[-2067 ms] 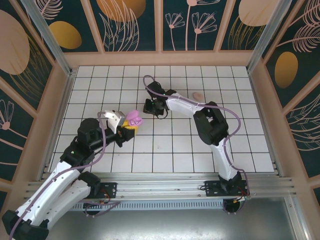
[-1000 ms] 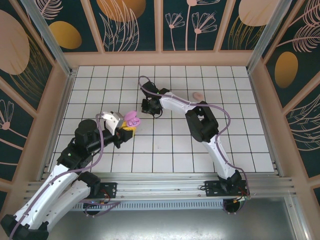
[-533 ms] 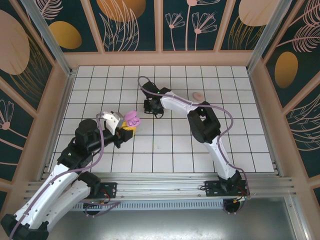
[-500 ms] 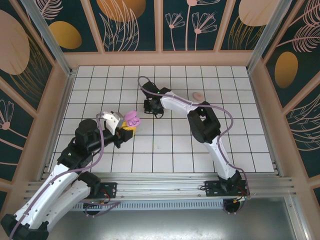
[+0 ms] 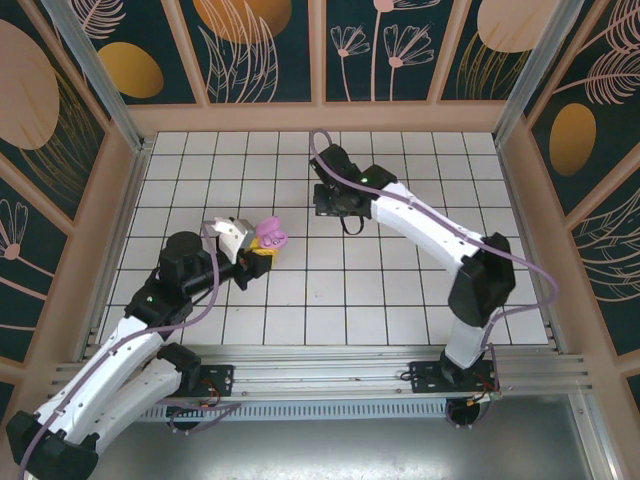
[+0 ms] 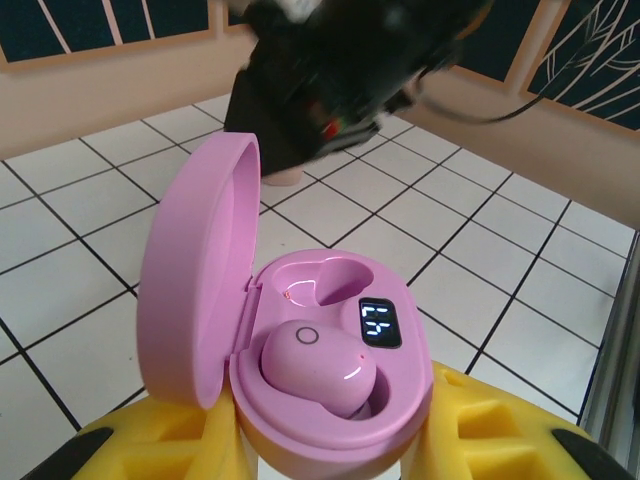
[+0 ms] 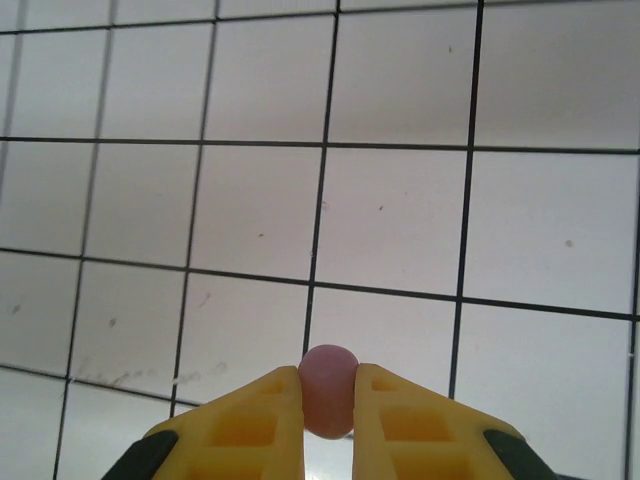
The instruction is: Insert wireless bluetooth earbuds into charging case
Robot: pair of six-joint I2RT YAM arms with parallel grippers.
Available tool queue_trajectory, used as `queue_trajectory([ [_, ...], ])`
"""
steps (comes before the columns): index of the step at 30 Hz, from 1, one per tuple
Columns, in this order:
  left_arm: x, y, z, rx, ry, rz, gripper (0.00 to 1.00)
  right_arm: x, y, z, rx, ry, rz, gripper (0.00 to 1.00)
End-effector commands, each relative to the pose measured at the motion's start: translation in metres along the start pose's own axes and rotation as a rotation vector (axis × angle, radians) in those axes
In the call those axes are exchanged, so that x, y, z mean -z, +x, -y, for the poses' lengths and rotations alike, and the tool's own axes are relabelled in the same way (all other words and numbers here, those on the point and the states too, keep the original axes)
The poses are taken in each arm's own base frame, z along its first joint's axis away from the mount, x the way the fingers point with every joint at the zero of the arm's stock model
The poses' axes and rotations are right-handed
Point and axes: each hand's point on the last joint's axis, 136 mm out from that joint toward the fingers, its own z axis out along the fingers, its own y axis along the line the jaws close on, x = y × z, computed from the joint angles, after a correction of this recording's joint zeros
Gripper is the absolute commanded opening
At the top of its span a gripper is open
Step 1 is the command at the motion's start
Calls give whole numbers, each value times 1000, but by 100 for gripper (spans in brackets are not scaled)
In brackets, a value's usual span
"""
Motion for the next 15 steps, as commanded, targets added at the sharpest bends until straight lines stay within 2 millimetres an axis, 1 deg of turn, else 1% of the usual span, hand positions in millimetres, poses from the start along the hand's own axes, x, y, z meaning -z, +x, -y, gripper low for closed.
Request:
queue_trajectory([
  [1,-8,-1,4,-22,37,17,0,36,12,-4,123,2,21,14],
  [5,-14,-4,2,-39,46,9,0,75,15,-24,207,-42,75,14],
  [8,-20,-7,3,-42,64,6,0,96,17,-39,239,-82,103,14],
  [12,-24,-10,2,-47,65,-2,0,111,22,-55,275,-119,123,14],
  [15,-24,-13,3,-50,70,7,0,112,29,-64,306,-131,124,14],
])
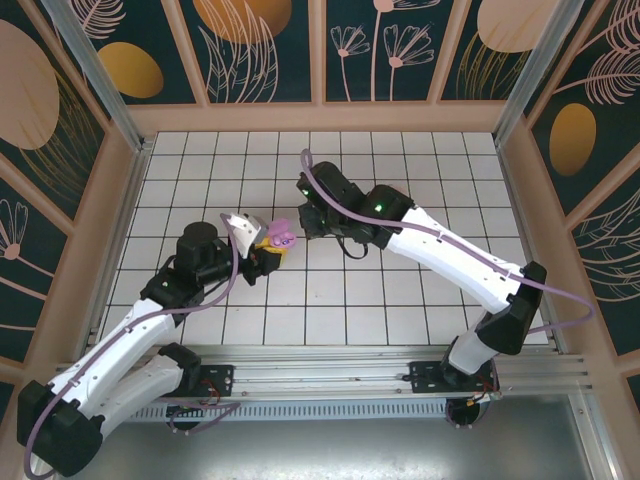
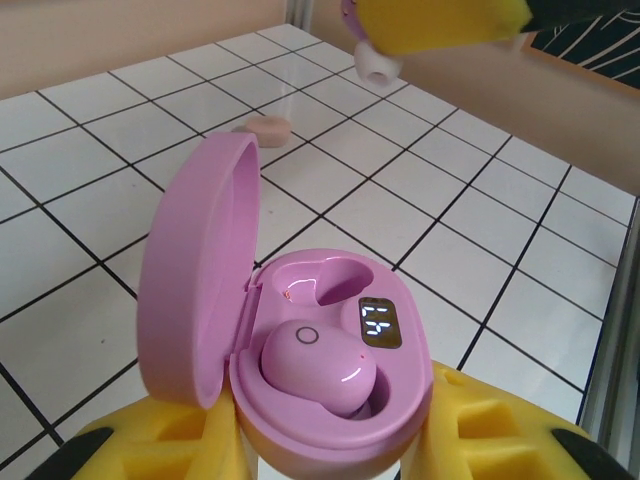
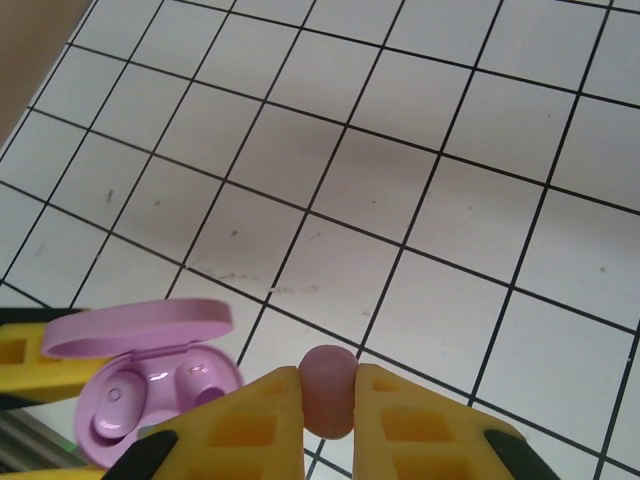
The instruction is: Insert wireless bluetooth earbuds into charging case
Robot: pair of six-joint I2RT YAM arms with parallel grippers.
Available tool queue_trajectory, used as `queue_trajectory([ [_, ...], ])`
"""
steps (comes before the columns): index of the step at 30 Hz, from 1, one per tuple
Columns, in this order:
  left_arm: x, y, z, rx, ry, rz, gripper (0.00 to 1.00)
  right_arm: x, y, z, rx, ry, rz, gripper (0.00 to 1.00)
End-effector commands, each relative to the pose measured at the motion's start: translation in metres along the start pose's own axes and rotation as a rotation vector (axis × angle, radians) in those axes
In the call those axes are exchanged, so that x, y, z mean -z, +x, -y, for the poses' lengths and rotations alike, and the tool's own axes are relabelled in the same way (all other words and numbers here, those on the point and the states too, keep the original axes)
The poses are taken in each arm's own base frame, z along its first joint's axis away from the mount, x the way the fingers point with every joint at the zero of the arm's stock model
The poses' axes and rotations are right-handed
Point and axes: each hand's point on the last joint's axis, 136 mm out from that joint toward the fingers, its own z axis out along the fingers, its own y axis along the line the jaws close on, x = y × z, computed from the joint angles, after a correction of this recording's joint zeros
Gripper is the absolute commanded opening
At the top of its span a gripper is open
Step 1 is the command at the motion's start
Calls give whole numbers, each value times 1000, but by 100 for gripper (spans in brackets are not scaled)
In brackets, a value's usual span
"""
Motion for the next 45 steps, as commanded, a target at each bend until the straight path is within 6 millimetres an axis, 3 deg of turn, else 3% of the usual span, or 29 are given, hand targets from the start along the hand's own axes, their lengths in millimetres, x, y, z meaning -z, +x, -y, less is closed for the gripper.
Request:
queue_trajectory([
  [1,5,-31,10,-68,35,86,0,15,-2,-4,48,3,23,14],
  [12,6,-31,12,-60,43,93,0,-2,13,-27,84,-30,-24,14],
  [34,8,-32,14,-65,53,105,0,-17,30,-41,138,-47,-93,15],
  [45,6,-34,13,-71,47,107,0,-13,39,-48,156,-73,-127,25],
])
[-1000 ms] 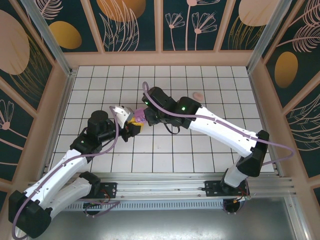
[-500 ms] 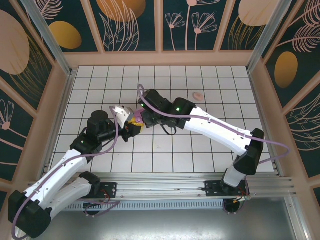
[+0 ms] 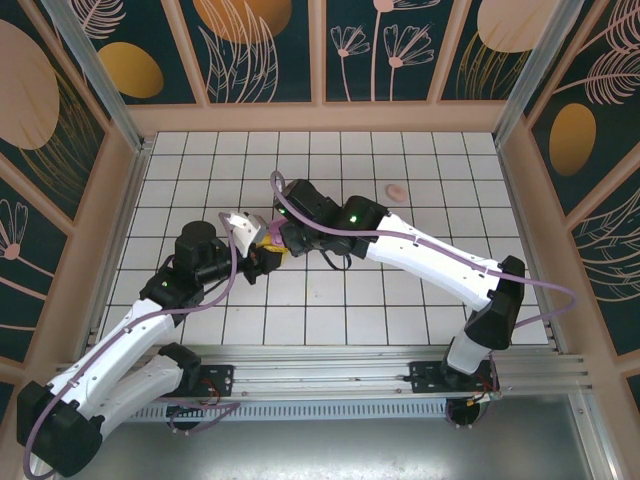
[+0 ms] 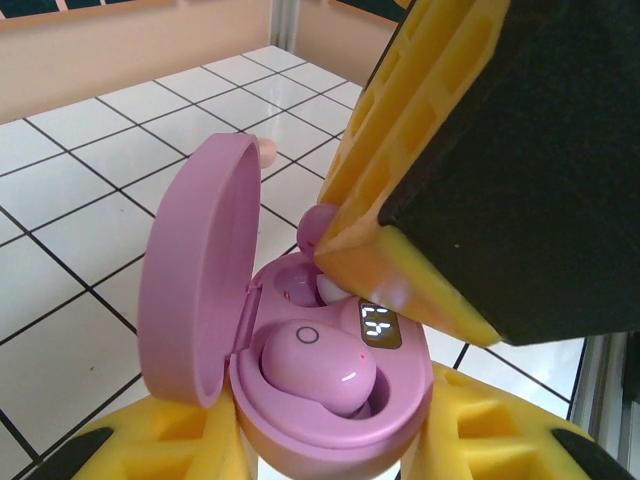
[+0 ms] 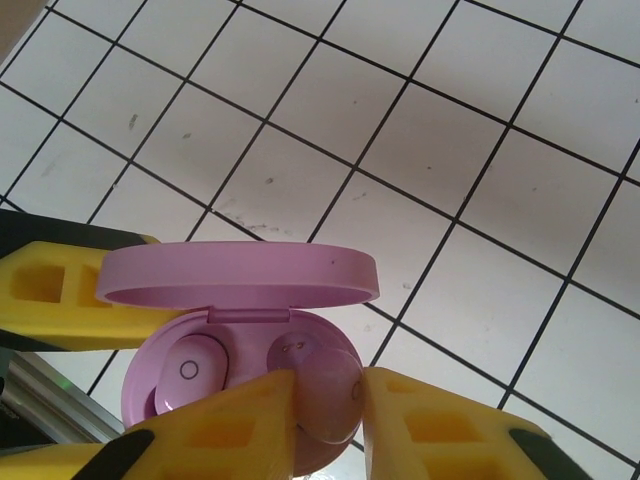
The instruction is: Insert wireless bluetooth earbuds into charging case
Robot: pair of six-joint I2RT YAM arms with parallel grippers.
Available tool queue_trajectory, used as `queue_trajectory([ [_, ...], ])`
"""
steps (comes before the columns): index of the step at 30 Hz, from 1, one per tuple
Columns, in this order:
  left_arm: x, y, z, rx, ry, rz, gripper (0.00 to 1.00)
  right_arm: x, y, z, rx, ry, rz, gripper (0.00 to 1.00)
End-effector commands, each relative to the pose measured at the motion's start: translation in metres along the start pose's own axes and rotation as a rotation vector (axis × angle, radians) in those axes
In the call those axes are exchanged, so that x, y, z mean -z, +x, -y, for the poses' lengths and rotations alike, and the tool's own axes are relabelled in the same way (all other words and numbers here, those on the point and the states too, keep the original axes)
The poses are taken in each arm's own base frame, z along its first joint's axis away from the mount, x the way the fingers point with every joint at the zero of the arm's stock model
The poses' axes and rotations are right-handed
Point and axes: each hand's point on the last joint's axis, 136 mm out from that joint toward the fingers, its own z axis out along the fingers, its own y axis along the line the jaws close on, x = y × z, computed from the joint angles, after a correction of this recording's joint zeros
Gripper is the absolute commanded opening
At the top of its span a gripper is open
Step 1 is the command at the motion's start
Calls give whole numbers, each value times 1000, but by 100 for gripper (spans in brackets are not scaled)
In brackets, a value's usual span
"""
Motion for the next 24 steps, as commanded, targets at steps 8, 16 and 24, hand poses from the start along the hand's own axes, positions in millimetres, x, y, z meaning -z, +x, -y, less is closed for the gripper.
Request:
queue_trajectory([
  [8,4,-26,7,-51,19,74,0,14,-4,-18,4,-72,10,29],
  [16,5,-27,7,-52,16,76,0,22,-11,-18,-17,-72,33,30],
  [24,4,-30,12,-50,48,86,0,63,-40,-13,-75,-112,164,31],
])
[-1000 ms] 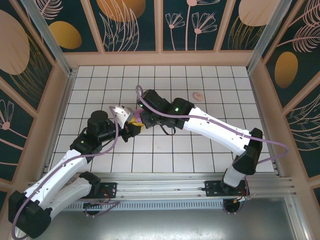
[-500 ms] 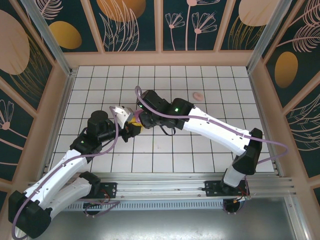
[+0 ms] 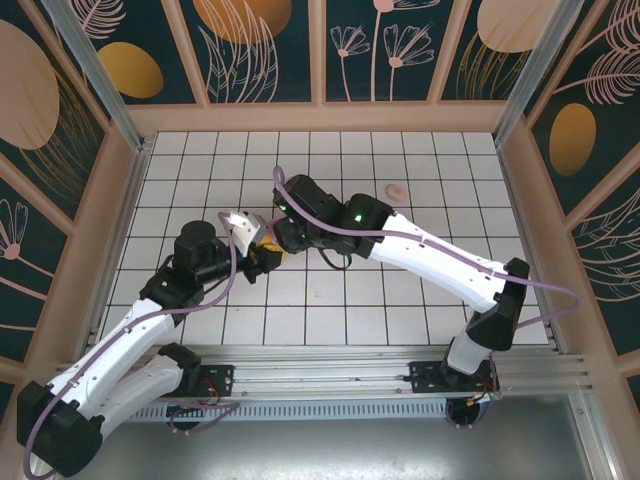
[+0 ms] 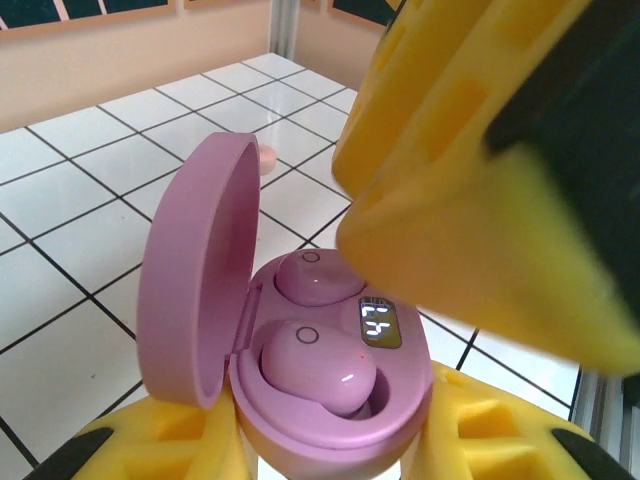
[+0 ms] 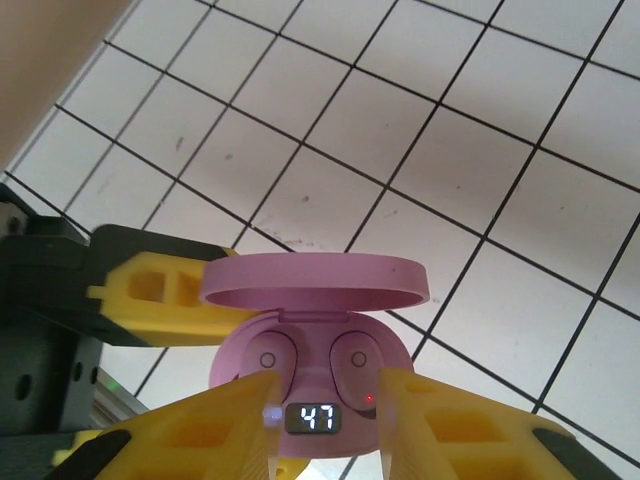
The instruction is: Insert wireless bluetooth earbuds into charging case
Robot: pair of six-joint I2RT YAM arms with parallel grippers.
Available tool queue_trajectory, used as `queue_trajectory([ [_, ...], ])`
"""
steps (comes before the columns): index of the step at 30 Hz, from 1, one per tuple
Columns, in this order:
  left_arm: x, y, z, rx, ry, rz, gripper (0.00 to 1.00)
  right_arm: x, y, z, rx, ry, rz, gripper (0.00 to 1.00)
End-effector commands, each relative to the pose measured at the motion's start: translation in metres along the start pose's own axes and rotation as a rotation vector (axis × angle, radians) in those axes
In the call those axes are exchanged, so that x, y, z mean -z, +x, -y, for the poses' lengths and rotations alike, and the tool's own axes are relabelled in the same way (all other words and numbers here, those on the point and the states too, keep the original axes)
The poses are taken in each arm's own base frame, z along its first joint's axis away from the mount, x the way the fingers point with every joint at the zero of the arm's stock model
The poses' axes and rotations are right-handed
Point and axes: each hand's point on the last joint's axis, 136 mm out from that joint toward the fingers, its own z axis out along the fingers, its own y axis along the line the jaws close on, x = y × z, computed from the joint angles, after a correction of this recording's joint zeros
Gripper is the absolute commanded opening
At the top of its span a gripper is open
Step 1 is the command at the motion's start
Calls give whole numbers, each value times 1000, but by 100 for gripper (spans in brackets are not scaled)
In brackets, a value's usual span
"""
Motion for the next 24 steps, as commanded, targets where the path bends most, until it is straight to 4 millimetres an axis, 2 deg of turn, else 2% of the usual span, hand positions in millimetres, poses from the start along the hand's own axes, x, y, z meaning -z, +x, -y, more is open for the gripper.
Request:
queue_trajectory([
  [1,3,-27,11,-41,48,71,0,42,-29,-2,-58,-63,126,31],
  [4,2,-28,15,-46,76,76,0,44,-34,3,-116,-127,149,31],
  [10,2,-30,28,-61,152,94,0,37,-48,27,-300,-244,182,31],
  [14,2,-29,31,-72,170,103,0,30,-53,32,-319,-295,191,31],
  [18,4,-35,34,-87,187,120,0,16,-46,25,-306,-339,129,31],
  [24,2,-39,31,-86,173,122,0,10,-23,14,-281,-383,39,32],
])
